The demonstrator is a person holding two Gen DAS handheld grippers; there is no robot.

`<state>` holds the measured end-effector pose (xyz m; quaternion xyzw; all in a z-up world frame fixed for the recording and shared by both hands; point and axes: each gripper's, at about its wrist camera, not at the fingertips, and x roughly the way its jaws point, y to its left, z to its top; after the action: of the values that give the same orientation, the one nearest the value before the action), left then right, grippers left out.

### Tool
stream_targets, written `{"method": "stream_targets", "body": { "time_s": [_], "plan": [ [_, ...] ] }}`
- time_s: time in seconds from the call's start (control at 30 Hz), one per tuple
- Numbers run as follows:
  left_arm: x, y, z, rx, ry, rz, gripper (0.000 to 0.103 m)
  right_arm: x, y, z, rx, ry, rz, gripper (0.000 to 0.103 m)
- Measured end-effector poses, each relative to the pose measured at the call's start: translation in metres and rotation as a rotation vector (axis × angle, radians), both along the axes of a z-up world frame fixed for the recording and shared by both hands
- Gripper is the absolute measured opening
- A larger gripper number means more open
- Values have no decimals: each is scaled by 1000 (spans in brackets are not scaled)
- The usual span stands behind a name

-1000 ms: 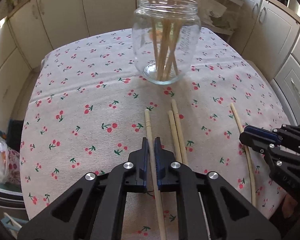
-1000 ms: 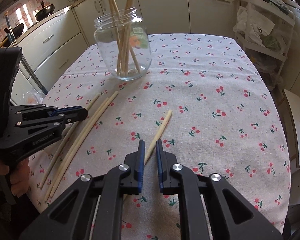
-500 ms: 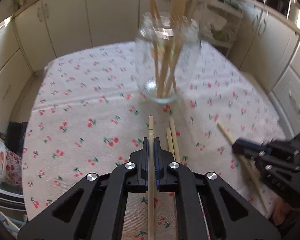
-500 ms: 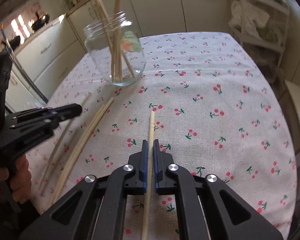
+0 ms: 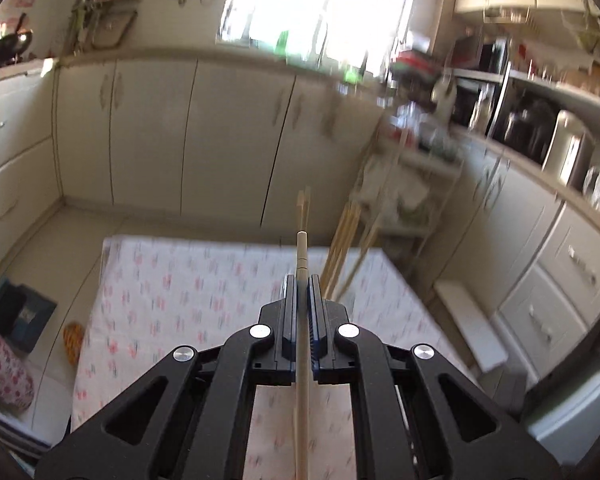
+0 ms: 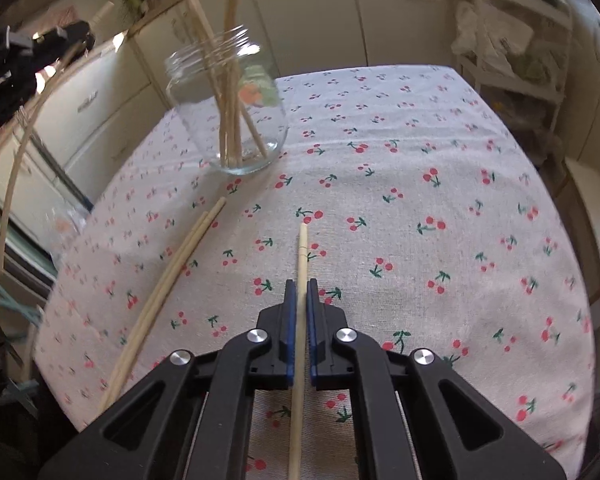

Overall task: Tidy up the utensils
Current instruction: 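Lift both sticks upright and carry them above the jar mouth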

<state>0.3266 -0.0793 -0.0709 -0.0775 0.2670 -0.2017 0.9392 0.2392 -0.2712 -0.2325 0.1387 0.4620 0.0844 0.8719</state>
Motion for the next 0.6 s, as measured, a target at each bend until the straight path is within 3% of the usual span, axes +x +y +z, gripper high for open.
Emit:
{"method": "stream_targets", "body": {
  "time_s": [0.27,0.6],
  "plan": [
    [20,-8,46,-84,-196,115,5,-8,-30,11,205,-134,-94,6],
    [52,-26,64,-181,-321,206,5,-13,-47,9,262,-183,-167,6]
  ]
}}
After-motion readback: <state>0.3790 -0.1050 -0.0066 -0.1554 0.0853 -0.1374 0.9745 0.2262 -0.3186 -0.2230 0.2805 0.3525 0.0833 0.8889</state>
